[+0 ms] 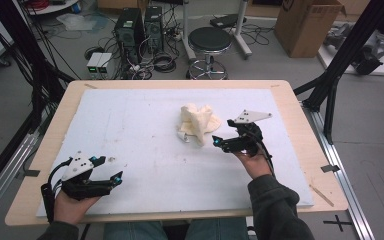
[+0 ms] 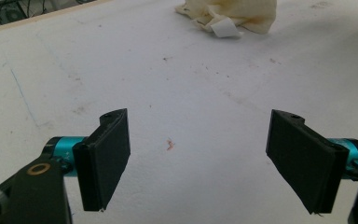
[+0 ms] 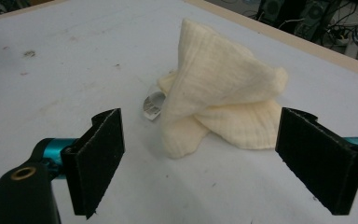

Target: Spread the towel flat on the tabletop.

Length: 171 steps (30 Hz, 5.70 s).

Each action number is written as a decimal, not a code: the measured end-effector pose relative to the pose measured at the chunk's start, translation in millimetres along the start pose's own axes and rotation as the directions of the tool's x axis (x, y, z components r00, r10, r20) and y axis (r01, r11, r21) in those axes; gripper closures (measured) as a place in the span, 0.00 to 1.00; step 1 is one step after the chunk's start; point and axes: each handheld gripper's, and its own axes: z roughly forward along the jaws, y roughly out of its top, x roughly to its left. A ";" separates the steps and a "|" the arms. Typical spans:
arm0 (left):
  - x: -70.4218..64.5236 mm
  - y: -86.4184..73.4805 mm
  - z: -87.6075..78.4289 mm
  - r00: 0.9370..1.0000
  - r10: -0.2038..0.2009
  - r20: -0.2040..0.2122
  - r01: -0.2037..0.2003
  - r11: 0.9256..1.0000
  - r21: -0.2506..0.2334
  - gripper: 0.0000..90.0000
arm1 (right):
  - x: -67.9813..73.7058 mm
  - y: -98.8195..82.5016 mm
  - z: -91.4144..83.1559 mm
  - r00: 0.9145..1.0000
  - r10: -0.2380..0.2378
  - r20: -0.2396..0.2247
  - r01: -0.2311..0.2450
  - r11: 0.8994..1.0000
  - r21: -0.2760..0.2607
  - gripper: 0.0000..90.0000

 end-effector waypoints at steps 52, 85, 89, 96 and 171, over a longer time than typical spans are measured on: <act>1.1 0.4 4.8 1.000 0.008 0.004 -0.008 1.000 0.006 0.25 | -7.6 7.3 107.7 0.999 0.036 -0.021 -0.033 0.992 0.125 0.91; -5.0 3.0 3.9 0.999 0.033 0.014 -0.033 0.999 -0.018 0.26 | 72.6 39.6 35.6 0.975 0.004 -0.224 0.009 0.998 0.057 0.90; -7.2 3.6 5.2 0.999 0.036 0.021 -0.035 0.999 -0.025 0.26 | 74.9 38.5 46.9 0.977 0.019 -0.214 0.001 0.995 0.097 0.89; -11.7 7.1 12.2 0.998 0.041 0.045 -0.040 0.999 -0.026 0.26 | 69.3 30.8 90.2 0.981 0.060 -0.183 -0.031 0.986 0.162 0.88; -29.4 43.3 23.3 0.954 0.232 0.189 -0.246 0.968 0.052 0.96 | 76.6 -18.6 -26.9 0.945 -0.113 -0.308 0.145 0.986 0.083 0.95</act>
